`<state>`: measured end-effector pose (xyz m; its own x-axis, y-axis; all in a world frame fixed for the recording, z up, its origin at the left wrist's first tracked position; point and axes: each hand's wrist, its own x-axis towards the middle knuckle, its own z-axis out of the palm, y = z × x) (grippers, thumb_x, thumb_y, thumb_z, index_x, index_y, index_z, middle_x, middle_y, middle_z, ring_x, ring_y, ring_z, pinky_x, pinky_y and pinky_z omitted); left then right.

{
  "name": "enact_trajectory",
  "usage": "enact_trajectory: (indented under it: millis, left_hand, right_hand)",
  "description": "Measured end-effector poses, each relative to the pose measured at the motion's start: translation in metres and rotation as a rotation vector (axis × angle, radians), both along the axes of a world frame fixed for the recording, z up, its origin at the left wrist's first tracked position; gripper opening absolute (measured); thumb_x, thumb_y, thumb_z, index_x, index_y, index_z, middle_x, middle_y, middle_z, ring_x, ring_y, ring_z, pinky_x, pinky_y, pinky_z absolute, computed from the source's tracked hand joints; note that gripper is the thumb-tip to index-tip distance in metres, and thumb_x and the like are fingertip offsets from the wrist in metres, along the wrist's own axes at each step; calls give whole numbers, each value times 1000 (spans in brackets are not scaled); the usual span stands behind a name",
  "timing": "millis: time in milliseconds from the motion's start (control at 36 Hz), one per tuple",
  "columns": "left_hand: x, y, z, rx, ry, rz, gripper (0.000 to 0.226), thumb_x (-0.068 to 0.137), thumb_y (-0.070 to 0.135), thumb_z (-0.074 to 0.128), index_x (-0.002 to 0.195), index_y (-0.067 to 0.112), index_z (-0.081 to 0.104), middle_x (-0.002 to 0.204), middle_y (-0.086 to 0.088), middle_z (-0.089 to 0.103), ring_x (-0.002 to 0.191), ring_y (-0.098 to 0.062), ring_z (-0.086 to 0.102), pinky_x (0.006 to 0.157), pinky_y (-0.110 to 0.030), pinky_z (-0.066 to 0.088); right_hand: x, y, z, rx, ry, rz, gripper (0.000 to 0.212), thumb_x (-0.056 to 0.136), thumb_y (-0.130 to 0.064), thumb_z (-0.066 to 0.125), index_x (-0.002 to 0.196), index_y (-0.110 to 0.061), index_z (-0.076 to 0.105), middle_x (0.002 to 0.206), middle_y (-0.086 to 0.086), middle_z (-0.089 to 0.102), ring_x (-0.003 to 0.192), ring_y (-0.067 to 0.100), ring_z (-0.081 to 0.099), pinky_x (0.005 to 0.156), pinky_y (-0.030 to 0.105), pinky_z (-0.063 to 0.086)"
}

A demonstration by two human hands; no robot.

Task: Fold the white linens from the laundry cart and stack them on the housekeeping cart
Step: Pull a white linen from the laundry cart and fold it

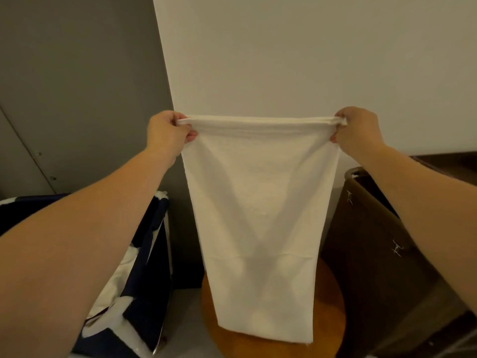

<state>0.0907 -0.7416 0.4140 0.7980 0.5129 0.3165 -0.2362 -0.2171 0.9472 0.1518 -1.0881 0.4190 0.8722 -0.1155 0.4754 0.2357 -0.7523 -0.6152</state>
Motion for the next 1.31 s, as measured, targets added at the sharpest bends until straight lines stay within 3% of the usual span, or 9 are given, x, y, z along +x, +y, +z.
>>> enact_trajectory:
  millis: [306, 444, 611, 694, 917, 1000, 1111, 1222, 1306]
  left_hand:
    - [140, 14, -91, -42, 179, 53, 22, 86, -5, 63, 80, 16, 61, 104, -17, 65, 90, -26, 69, 73, -24, 58]
    - [203, 16, -160, -95, 294, 79, 26, 87, -8, 61, 81, 16, 53, 110, -16, 59, 97, -26, 65, 70, -21, 57]
    - [227, 20, -249, -117, 464, 143, 31, 88, -8, 59, 101, 14, 42, 117, -11, 51, 104, -23, 58, 72, -22, 57]
    - [224, 22, -280, -123, 538, 154, 34, 87, -4, 63, 109, 14, 43, 114, -7, 54, 103, -19, 59, 75, -22, 56]
    - [176, 14, -326, 4, 660, 79, 30, 84, 3, 70, 106, 11, 51, 100, -5, 60, 92, -15, 60, 85, -27, 53]
    - [146, 12, -342, 123, 714, 20, 22, 86, 7, 68, 103, 11, 55, 100, -5, 61, 92, -17, 59, 81, -28, 52]
    - [106, 9, -367, 209, 765, -77, 8, 90, 11, 63, 93, 18, 60, 92, 1, 62, 84, -13, 58, 68, -24, 50]
    - [64, 7, -407, 181, 831, -180, 13, 92, 4, 55, 88, 12, 65, 84, 2, 62, 77, -11, 57, 56, -16, 42]
    - [31, 8, -442, 200, 883, -249, 25, 88, -6, 54, 77, 13, 66, 82, 1, 62, 80, -15, 57, 65, -20, 46]
  right_hand:
    - [152, 13, -97, -128, 189, 32, 20, 83, 1, 60, 98, -9, 66, 90, 8, 60, 81, 23, 54, 72, 28, 41]
    - [228, 22, -169, -184, 367, 81, 24, 82, 2, 62, 104, -6, 67, 101, 16, 65, 91, 33, 60, 77, 31, 45]
    - [268, 36, -256, -282, 546, 147, 18, 86, 2, 55, 97, -9, 64, 90, 11, 61, 79, 28, 55, 69, 30, 42]
    - [268, 36, -287, -306, 584, 172, 16, 88, 1, 54, 97, -8, 63, 88, 10, 59, 79, 27, 54, 72, 32, 44]
    - [219, 29, -329, -243, 714, 133, 13, 93, -4, 53, 97, -14, 61, 87, 6, 60, 74, 19, 56, 73, 32, 46]
    - [183, 26, -338, -327, 749, 96, 13, 95, -4, 51, 95, -13, 60, 90, 10, 61, 74, 20, 56, 71, 31, 46]
    - [128, 25, -358, -408, 749, 61, 12, 95, -8, 55, 102, -6, 64, 98, 12, 66, 87, 27, 63, 84, 40, 56]
    - [79, 22, -398, -360, 810, 13, 14, 94, -10, 56, 104, -15, 65, 101, 7, 65, 92, 25, 63, 87, 40, 55]
    - [48, 18, -435, -356, 842, -1, 15, 95, -9, 55, 103, -18, 64, 97, 2, 63, 84, 18, 59, 78, 30, 52]
